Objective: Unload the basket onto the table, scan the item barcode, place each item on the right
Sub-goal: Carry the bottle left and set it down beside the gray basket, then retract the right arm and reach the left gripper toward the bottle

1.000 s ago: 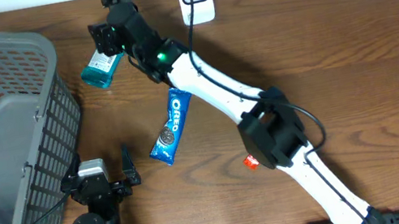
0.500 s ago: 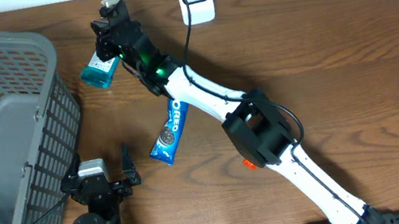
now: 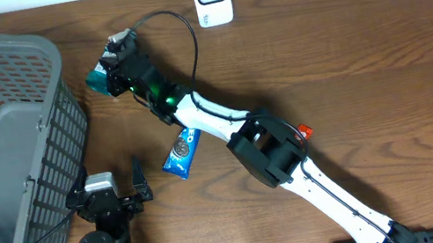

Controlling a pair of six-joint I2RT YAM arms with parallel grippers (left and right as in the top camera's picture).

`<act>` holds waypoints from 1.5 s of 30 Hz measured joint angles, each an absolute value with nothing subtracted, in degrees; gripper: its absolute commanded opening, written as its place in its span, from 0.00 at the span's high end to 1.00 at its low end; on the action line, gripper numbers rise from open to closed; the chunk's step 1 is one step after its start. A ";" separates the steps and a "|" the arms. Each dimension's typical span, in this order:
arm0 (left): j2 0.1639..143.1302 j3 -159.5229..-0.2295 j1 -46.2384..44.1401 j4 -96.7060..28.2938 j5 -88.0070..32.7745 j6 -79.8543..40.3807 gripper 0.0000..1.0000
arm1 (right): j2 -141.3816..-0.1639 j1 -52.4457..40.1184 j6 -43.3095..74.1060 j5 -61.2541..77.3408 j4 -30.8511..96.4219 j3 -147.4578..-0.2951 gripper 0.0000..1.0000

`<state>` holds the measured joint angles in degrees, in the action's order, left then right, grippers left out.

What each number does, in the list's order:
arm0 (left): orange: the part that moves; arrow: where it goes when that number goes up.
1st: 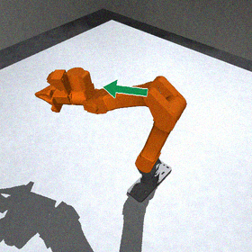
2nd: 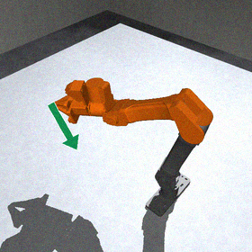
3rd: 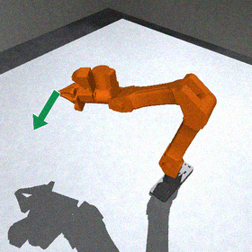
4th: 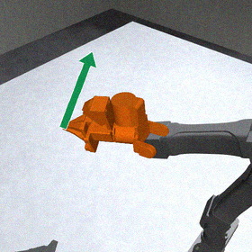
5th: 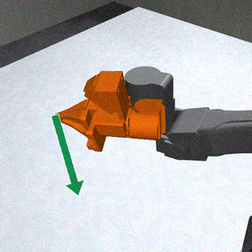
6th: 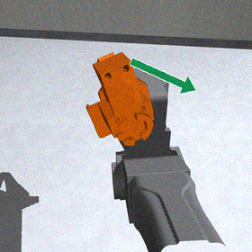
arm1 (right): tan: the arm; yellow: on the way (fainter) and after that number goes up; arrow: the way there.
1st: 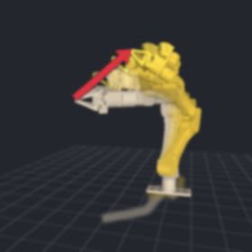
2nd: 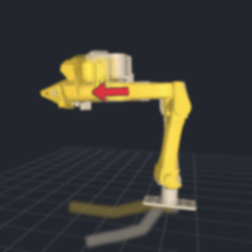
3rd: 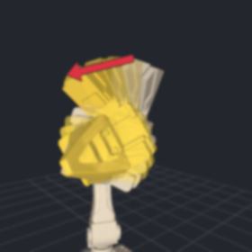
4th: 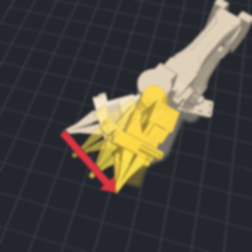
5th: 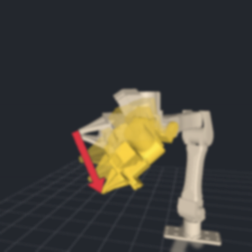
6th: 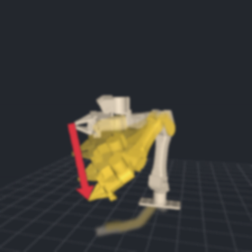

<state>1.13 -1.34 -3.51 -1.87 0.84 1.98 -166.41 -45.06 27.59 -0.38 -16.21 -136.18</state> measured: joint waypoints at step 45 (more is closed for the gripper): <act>25.28 -16.34 -3.51 -10.41 -6.79 -6.72 0.02 | -119.17 -31.88 25.43 -5.78 70.22 -136.20 0.99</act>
<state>25.28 -16.34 -3.51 -10.41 -6.79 -6.72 -119.17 -31.88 25.43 -5.78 70.22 -136.20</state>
